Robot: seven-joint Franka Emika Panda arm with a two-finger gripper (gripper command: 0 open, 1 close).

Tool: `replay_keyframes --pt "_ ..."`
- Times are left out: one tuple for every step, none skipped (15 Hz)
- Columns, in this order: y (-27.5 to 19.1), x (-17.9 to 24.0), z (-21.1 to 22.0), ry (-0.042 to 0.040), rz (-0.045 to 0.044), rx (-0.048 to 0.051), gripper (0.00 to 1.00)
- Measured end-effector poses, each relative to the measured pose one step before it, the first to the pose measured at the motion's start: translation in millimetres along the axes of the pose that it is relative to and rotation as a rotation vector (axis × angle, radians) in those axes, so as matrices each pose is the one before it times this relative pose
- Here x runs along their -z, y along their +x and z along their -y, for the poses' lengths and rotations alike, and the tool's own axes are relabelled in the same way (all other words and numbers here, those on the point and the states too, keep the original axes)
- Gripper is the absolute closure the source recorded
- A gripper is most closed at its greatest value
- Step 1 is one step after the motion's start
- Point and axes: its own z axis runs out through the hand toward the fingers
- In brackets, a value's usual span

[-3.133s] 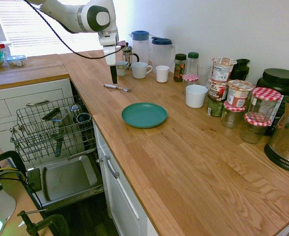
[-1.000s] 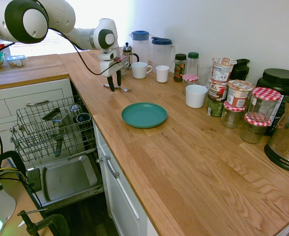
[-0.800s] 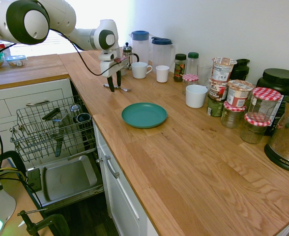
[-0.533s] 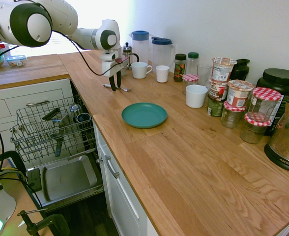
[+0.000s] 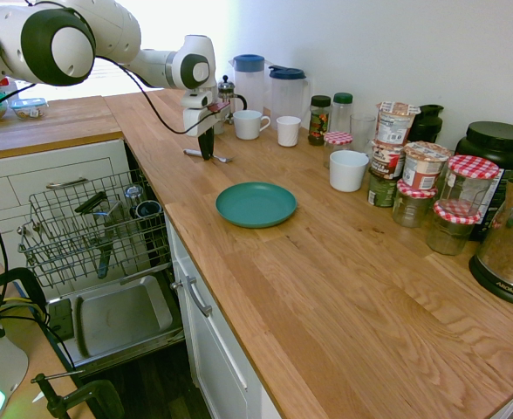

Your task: Put the fork in the dishwasher

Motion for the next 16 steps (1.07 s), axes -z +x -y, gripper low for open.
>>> replay_keyframes --pt "0.6 -0.05 0.72 0.00118 0.00283 0.0109 1.0" --pt "0.48 0.01 0.45 0.00074 0.00092 0.0103 1.0" --pt "0.8 0.41 0.54 0.0001 0.00109 0.00969 1.0" --pt "1.56 1.19 0.97 0.00093 0.00169 0.00992 1.0" --pt "3.44 1.86 1.78 0.00205 0.00109 0.00744 1.0" --pt "4.3 4.88 1.7 0.00515 0.00233 0.00219 1.0" --pt "4.99 9.24 1.33 0.00895 0.00402 0.00158 1.0" --pt "4.48 12.09 -0.98 0.00904 0.00419 0.00299 1.0" --pt "2.88 14.21 -3.22 0.00894 0.00411 0.00777 1.0" --pt "2.41 14.7 -6.29 0.00484 0.00043 0.01249 1.0" --pt "0.11 13.94 -8.49 0.00307 -0.00323 0.01821 1.0" --pt "-2.35 14.41 -10.07 0.00461 -0.00273 0.02166 1.0" --pt "-5.17 15.92 -12.83 0.00628 -0.00426 0.02382 1.0" --pt "-7.64 14.87 -14.61 0.00818 0.00026 0.02513 1.0" --pt "-9.23 12.93 -16.48 0.00828 -0.00436 0.03114 1.0" --pt "-9.79 11.22 -17.64 0.00664 -0.00883 0.03437 1.0"
